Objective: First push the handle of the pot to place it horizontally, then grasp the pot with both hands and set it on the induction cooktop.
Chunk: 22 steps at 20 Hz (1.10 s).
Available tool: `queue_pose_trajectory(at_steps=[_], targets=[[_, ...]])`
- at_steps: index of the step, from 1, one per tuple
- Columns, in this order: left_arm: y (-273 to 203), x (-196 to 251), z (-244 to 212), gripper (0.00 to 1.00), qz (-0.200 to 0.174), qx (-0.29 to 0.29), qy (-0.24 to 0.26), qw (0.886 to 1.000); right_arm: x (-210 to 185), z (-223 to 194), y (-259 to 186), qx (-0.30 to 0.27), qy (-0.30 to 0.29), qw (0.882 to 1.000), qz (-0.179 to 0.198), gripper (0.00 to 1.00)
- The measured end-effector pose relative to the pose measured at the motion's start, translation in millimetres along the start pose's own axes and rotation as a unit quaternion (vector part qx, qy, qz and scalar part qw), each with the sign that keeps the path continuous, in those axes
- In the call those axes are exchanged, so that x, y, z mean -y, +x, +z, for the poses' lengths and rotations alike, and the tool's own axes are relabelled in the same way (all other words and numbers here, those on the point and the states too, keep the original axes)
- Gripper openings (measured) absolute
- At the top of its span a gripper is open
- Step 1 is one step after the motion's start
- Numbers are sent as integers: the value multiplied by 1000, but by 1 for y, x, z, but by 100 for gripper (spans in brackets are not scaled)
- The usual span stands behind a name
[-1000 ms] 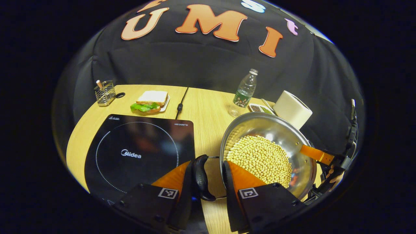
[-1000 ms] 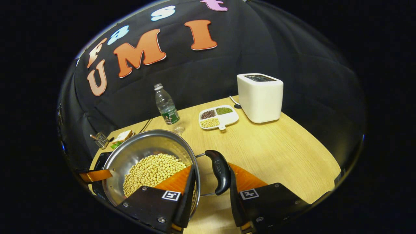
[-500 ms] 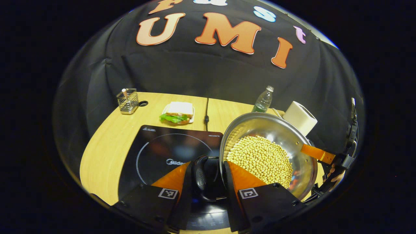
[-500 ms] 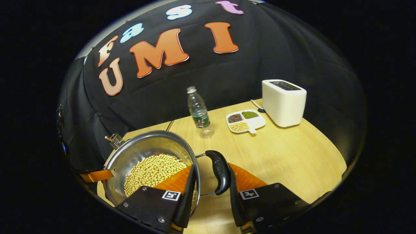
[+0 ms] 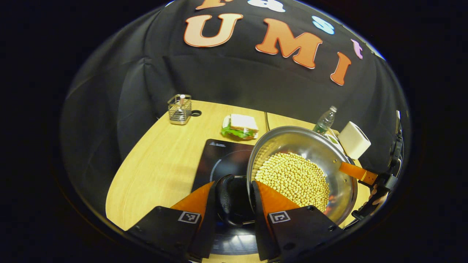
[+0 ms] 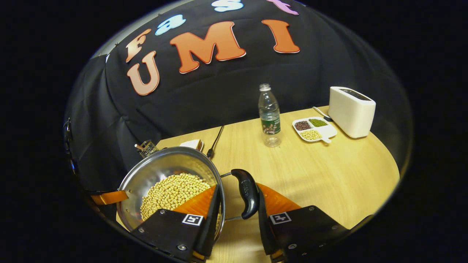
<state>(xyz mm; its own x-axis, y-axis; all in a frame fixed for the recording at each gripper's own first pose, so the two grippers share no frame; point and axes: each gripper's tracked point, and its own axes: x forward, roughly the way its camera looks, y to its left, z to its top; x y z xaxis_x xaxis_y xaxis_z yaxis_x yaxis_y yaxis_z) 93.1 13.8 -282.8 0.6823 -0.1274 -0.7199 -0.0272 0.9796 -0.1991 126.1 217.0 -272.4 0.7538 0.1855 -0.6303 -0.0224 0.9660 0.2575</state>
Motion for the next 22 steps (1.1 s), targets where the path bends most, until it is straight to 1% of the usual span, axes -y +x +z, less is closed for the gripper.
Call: queue_pose_trajectory(at_steps=[3,5,8,9,10,11,12,16,17,18,19,20,21,22], targets=[[11,-41,-2,53,10,-1,-4,1000,-31,-8,9,-8,-4,1000,10,52],[12,-57,0,54,15,-2,-5,1000,-47,-11,17,-12,-7,1000,13,52],[20,-68,-1,54,13,-3,1,1000,-60,-18,25,-16,-10,1000,14,52],[22,-70,-1,54,11,-2,0,1000,-63,-17,26,-14,-12,1000,13,47],[24,-73,-4,54,9,-2,-2,1000,-63,-19,25,-14,-13,1000,11,52],[25,-74,-5,54,8,-4,-2,1000,-63,-20,26,-15,-14,1000,9,48],[24,-75,-9,54,6,-6,-2,1000,-63,-22,27,-18,-15,1000,8,52],[31,-70,-8,54,2,0,-3,1000,-56,-22,27,-18,-19,1000,-1,53],[31,-71,-10,55,8,1,0,1000,-54,-23,27,-20,-20,1000,2,54],[31,-74,-9,59,19,10,12,1000,-55,-26,27,-28,-26,999,6,57],[24,-76,3,61,32,37,35,998,-54,-25,24,-26,-29,999,10,57],[14,-77,16,67,42,64,58,995,-53,-15,20,-11,-34,999,13,59],[3,-74,32,69,49,90,73,992,-50,0,9,8,-35,999,12,62],[-10,-71,46,79,59,113,81,989,-47,10,2,23,-36,999,14,67]])
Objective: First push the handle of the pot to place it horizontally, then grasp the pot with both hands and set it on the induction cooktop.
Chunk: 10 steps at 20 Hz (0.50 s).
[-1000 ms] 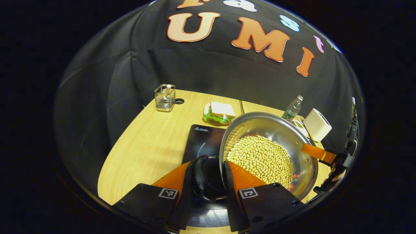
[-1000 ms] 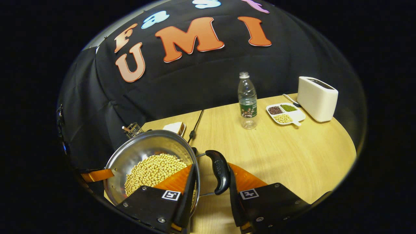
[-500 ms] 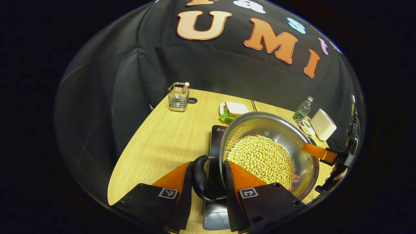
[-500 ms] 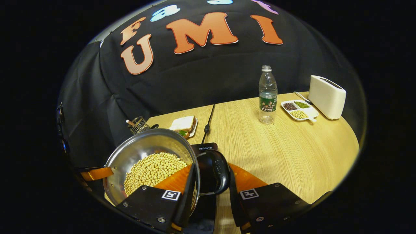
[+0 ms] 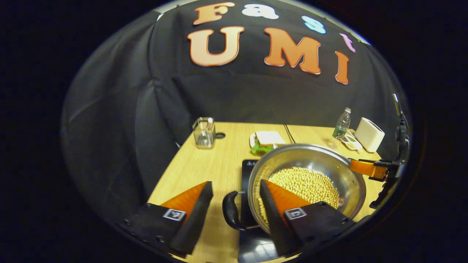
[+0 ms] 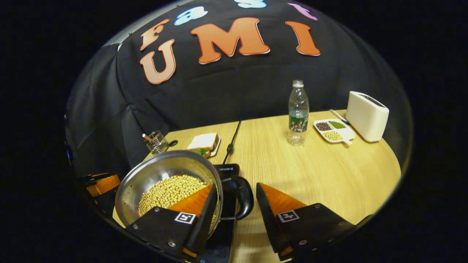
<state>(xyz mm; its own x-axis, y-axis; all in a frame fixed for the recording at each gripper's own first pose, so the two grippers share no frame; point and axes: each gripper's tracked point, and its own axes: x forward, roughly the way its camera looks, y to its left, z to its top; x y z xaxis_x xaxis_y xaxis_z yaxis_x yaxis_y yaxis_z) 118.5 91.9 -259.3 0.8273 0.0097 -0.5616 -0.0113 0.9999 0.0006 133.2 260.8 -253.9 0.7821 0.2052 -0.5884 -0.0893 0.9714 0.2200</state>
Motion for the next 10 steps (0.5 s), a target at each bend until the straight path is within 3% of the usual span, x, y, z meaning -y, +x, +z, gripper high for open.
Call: queue_pose_trajectory(at_steps=[1,2,4,10], targets=[[-10,2,17,88,9,20,2,1000,5,13,-8,16,-2,1000,2,73],[-23,6,29,98,14,36,0,999,10,26,-17,34,-5,999,5,86],[-47,18,58,98,18,75,-14,997,25,55,-43,70,-16,997,1,94],[-115,74,142,98,15,196,-27,980,76,139,-142,188,-46,981,-23,94]])
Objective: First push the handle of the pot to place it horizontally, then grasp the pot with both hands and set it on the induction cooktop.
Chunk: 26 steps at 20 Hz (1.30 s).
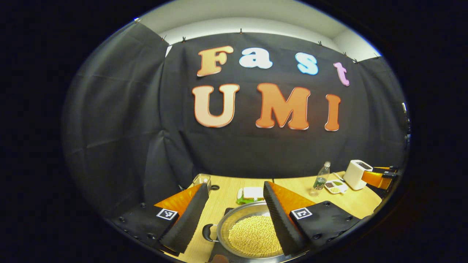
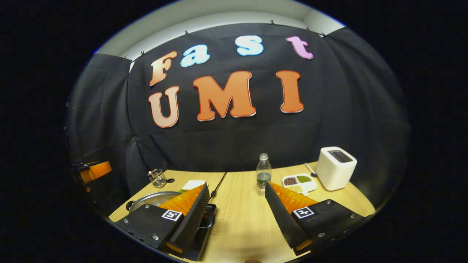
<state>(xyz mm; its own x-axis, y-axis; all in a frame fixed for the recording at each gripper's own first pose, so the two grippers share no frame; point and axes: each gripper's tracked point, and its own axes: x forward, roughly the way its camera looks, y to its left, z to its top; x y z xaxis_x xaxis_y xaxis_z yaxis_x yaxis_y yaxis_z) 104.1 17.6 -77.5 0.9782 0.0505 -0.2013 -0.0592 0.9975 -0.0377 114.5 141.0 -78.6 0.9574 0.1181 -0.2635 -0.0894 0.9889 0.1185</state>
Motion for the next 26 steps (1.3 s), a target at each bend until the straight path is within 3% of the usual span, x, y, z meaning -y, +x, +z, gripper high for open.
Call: queue_pose_trajectory(at_steps=[5,9,14,26], targets=[[-40,68,66,96,-36,60,-16,997,42,72,-55,88,-25,996,-16,94],[-71,108,100,97,-67,94,-31,993,66,100,-92,131,-37,990,-22,94],[-89,149,117,97,-89,113,-24,989,94,106,-124,151,-39,987,-27,94],[-90,216,103,97,-125,92,-7,988,141,90,-131,143,-11,989,-32,94]])
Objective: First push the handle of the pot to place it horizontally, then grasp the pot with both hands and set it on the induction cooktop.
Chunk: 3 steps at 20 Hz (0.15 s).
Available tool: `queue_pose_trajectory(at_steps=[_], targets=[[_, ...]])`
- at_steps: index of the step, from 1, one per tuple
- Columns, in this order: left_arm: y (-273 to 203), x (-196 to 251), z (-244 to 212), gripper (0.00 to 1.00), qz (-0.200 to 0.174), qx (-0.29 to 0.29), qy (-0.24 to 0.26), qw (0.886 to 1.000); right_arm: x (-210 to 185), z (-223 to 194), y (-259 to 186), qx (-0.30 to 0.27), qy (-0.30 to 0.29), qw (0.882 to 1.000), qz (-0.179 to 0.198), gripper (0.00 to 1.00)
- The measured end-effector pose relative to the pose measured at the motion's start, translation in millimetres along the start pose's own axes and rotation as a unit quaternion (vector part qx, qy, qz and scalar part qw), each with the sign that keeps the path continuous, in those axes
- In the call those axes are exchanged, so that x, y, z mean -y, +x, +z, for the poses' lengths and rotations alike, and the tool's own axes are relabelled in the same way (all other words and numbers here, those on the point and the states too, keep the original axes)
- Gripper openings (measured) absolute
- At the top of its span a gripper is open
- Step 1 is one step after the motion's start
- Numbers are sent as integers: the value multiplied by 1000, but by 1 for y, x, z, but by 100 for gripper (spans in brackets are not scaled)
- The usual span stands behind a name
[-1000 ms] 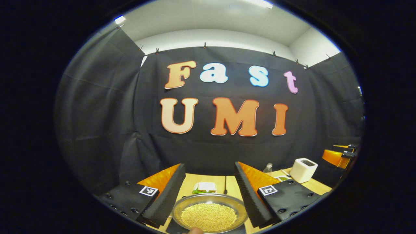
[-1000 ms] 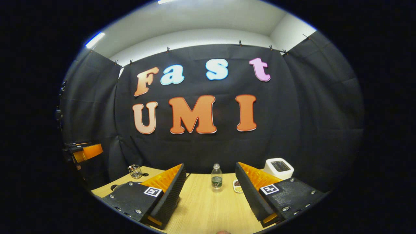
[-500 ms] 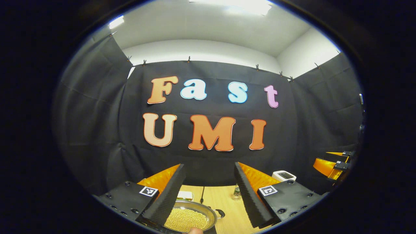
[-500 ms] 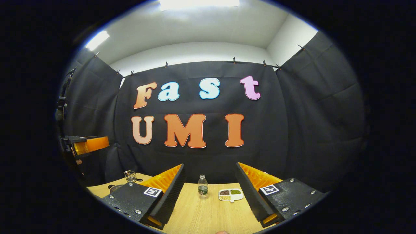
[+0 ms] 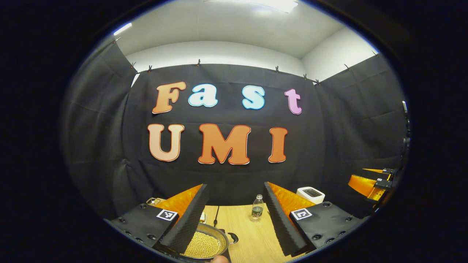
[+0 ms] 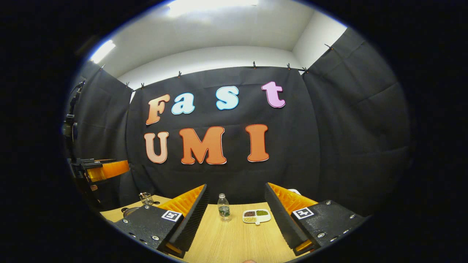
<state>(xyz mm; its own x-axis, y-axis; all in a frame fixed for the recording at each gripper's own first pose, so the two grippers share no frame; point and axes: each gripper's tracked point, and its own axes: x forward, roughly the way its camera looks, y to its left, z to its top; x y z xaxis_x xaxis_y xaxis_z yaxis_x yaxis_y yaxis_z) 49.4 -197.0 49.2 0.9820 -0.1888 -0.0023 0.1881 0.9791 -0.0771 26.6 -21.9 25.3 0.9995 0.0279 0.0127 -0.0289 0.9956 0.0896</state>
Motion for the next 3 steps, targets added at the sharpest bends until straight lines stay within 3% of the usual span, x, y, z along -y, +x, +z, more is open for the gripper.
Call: queue_pose_trajectory(at_steps=[3], targets=[[3,3,-6,97,-2,-6,-3,1000,2,-6,1,-5,-3,1000,0,94]])
